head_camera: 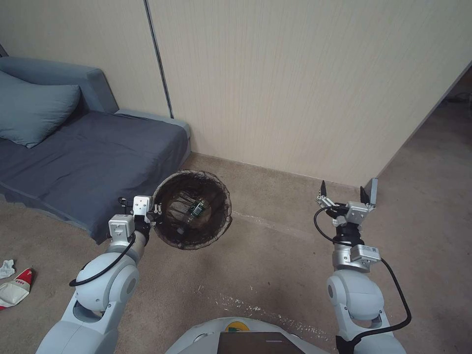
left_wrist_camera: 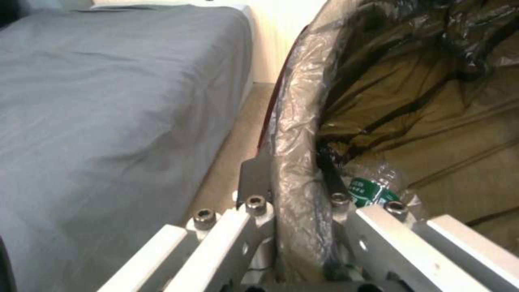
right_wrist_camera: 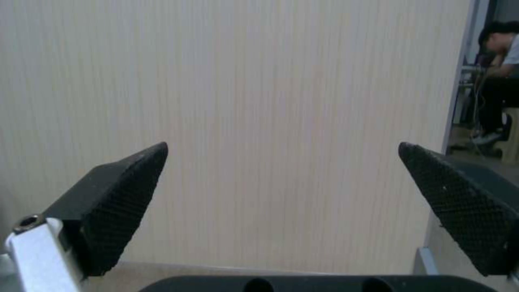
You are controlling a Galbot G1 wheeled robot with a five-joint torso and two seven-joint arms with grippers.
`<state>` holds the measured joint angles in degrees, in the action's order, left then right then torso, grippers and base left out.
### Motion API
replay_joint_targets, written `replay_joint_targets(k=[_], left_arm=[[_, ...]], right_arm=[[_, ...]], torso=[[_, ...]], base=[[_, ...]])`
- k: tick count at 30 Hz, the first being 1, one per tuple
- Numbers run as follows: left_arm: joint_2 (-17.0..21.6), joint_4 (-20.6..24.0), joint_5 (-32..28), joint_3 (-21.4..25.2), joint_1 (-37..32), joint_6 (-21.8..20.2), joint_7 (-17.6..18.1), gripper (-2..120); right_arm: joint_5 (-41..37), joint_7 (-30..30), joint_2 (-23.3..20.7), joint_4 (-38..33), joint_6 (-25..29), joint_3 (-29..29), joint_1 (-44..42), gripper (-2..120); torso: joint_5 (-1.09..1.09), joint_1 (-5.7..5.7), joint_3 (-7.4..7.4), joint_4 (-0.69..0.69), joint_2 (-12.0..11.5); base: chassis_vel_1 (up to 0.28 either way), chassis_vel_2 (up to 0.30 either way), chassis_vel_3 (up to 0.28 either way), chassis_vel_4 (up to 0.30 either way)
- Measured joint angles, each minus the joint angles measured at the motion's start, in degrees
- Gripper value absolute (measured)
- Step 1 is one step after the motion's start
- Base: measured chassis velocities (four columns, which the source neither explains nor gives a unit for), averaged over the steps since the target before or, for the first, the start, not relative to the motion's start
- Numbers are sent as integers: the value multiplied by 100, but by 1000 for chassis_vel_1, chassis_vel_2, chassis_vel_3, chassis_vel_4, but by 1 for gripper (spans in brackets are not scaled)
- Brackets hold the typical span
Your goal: Pick up the trash bin, then pick up the garbage from the floor and place it into the trash bin.
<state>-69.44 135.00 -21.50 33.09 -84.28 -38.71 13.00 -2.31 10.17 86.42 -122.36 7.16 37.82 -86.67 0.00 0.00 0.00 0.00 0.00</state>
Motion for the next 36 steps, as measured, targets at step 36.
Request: replay_joint_targets(k=[36], left_arm=[[47, 162, -165, 117, -79, -176, 62, 3]], right_arm=[[-68, 41, -234, -12, -37, 105, -42, 100]], torso=[[0, 0, 0, -1, 0]], base=[[0, 0, 0, 0]])
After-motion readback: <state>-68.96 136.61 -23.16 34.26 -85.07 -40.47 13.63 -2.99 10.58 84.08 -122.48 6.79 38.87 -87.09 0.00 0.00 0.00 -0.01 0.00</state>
